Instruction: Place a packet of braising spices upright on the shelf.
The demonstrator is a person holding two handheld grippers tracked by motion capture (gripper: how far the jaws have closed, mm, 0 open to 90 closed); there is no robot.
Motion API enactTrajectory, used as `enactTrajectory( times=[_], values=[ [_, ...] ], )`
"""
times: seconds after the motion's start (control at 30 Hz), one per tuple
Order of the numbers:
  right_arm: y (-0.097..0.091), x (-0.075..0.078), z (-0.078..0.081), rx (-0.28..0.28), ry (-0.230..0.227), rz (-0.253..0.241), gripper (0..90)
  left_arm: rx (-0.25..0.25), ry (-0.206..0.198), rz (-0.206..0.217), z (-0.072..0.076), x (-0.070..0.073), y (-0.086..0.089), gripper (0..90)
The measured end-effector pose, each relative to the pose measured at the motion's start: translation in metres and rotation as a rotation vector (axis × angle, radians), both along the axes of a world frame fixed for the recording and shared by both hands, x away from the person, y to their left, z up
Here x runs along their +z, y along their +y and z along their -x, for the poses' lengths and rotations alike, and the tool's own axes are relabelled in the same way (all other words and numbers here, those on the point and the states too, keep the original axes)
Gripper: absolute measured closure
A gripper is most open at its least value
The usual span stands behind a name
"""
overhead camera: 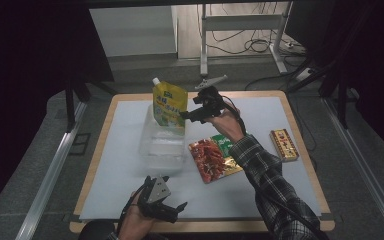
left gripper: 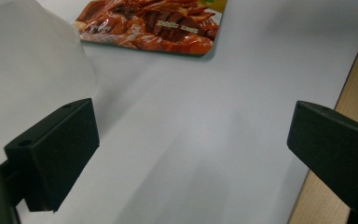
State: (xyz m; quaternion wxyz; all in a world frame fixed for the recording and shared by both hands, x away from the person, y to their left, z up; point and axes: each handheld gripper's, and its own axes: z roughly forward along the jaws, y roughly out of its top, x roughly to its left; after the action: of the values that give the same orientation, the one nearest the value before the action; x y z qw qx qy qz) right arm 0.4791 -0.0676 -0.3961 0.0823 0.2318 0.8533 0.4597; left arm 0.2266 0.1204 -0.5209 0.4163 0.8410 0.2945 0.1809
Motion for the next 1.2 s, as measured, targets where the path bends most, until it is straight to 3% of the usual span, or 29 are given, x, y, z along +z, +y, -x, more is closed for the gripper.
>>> enactTrajectory(
  times=[0.2, 0.57, 1.2],
  values=[
    [-0.009, -0.001, 0.009, 0.014, 0.011, -0.004, 11.9, 0.005, 0.019, 0.017, 0.000, 0.002, 0.001, 3.7],
    [-0.022, -0.008, 0.025, 0.029, 0.031, -0.005, 10.3, 0.016, 0.014, 0.012, 0.000, 0.003, 0.001, 4.7],
    [-0.070, -0.028, 0.046, -0.030, 0.045, 0.019, 7.1, 0.019, 0.037, 0.004, 0.000, 0.004, 0.001, 6.6]
  ],
)
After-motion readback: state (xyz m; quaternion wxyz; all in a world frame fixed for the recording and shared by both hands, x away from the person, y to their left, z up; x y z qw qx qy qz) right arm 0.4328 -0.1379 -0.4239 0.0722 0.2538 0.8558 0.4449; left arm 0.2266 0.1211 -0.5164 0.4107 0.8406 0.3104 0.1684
